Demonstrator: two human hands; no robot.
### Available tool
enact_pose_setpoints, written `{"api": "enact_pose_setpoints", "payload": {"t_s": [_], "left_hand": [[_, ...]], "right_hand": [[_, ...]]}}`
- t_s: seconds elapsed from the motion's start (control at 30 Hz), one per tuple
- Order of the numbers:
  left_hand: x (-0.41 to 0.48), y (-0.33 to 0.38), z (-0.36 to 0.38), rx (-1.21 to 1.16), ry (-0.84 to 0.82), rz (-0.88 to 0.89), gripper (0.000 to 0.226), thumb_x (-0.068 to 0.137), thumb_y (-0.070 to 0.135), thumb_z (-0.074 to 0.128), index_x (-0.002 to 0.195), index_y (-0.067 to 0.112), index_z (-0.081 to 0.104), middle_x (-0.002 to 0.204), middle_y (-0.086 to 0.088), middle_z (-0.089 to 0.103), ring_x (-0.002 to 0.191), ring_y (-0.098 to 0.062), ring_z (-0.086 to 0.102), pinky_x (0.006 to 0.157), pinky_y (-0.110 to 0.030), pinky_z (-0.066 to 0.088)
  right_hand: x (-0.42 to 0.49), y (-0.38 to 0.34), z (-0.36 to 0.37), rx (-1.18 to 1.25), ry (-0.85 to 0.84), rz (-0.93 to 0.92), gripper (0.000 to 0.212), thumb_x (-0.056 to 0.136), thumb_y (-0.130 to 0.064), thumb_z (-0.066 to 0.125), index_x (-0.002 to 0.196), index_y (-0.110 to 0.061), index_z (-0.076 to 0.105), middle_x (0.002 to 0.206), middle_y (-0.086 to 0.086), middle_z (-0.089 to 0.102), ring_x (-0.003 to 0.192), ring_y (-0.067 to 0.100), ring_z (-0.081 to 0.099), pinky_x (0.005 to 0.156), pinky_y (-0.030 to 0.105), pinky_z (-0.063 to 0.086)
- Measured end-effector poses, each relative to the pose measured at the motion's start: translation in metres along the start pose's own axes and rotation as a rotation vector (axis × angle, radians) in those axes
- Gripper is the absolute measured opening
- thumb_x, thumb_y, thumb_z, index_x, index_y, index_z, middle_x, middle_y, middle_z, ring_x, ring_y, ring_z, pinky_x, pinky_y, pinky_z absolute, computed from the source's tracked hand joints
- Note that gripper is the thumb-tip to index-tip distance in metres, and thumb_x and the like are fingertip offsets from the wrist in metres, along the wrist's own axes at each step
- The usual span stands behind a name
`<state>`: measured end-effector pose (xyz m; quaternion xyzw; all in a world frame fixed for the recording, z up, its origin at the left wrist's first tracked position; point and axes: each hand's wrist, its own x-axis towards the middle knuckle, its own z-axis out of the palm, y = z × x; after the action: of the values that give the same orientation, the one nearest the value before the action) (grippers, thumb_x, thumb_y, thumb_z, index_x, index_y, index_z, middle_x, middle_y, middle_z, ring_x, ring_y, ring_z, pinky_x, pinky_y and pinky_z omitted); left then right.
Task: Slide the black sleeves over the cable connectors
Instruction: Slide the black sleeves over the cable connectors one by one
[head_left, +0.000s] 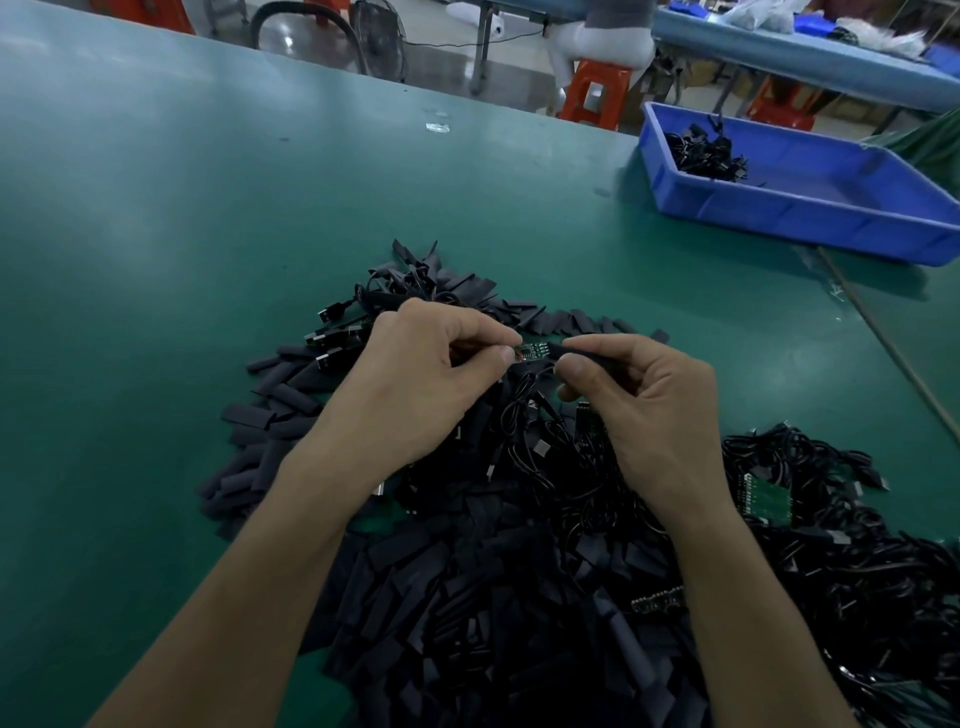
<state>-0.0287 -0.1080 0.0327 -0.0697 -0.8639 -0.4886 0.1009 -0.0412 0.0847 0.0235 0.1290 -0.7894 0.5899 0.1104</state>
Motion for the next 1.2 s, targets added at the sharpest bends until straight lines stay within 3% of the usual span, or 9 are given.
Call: {"api": "enact_pose_setpoints", "payload": {"t_s": [0.1,0.27,0.37,0.5,0.7,0.83,1.07,1.2], "left_hand": [[0.001,-0.001,-0.001,-0.012,-0.006,-0.009,0.012,0.094,0.021,0.070,0.102,0.024,0.079,0.055,0.031,0.060,0.049,0.006,0.053,0.050,-0.003,0.036],[0.001,-0.002,-0.004,-0.058,-0.021,-0.031,0.013,0.094,0.023,0.070,0.100,0.030,0.079,0.069,0.013,0.071,0.054,-0.002,0.057,0.053,-0.012,0.041],[0.001,-0.003,-0.004,-0.078,-0.027,-0.039,0.012,0.094,0.024,0.070,0.098,0.033,0.078,0.075,0.004,0.075,0.069,-0.019,0.068,0.064,-0.030,0.054],[0.001,-0.001,-0.005,-0.111,-0.039,-0.044,0.013,0.094,0.025,0.070,0.093,0.036,0.076,0.078,-0.005,0.075,0.077,-0.032,0.070,0.073,-0.045,0.055],[0.000,0.001,-0.007,-0.149,-0.065,-0.054,0.016,0.093,0.021,0.070,0.090,0.035,0.077,0.079,0.001,0.076,0.080,-0.028,0.071,0.079,-0.045,0.056],[0.000,0.001,-0.007,-0.159,-0.051,-0.064,0.014,0.093,0.020,0.070,0.092,0.032,0.078,0.079,0.012,0.076,0.080,-0.014,0.072,0.080,-0.032,0.056],[0.000,0.002,-0.007,-0.168,-0.047,-0.064,0.013,0.092,0.020,0.071,0.089,0.032,0.077,0.077,0.006,0.076,0.080,-0.025,0.071,0.078,-0.040,0.055],[0.000,0.002,-0.006,-0.173,-0.029,-0.077,0.013,0.092,0.022,0.071,0.086,0.032,0.077,0.076,0.004,0.076,0.079,-0.030,0.071,0.078,-0.047,0.057]], "right_hand": [[0.001,-0.001,-0.001,0.023,0.006,0.022,0.022,0.081,-0.015,0.082,0.094,-0.031,0.075,0.084,-0.010,0.077,0.076,0.010,0.073,0.072,0.021,0.058],[0.002,-0.007,-0.007,0.073,-0.096,0.050,0.024,0.074,-0.022,0.082,0.096,-0.027,0.076,0.086,-0.007,0.078,0.074,0.011,0.073,0.072,0.021,0.059],[0.003,-0.009,-0.011,0.104,-0.143,0.061,0.026,0.070,-0.026,0.081,0.096,-0.026,0.076,0.088,-0.003,0.078,0.076,0.013,0.074,0.073,0.023,0.060],[0.004,-0.009,-0.011,0.123,-0.158,0.062,0.027,0.069,-0.026,0.082,0.095,-0.025,0.076,0.087,-0.002,0.078,0.075,0.013,0.074,0.072,0.023,0.060],[0.004,-0.008,-0.011,0.112,-0.168,0.048,0.024,0.071,-0.026,0.082,0.093,-0.029,0.076,0.085,-0.003,0.078,0.070,0.014,0.074,0.068,0.019,0.057],[0.004,-0.008,-0.012,0.102,-0.178,0.045,0.018,0.073,-0.023,0.080,0.090,-0.026,0.076,0.077,-0.003,0.077,0.065,0.011,0.072,0.062,0.013,0.052],[0.003,-0.007,-0.010,0.105,-0.152,0.056,0.020,0.073,-0.025,0.080,0.092,-0.022,0.076,0.073,-0.002,0.076,0.062,0.010,0.072,0.058,0.011,0.050],[0.004,-0.006,-0.013,0.154,-0.178,0.079,0.026,0.069,-0.029,0.083,0.094,-0.028,0.079,0.085,0.002,0.078,0.069,0.018,0.074,0.067,0.022,0.059]]}}
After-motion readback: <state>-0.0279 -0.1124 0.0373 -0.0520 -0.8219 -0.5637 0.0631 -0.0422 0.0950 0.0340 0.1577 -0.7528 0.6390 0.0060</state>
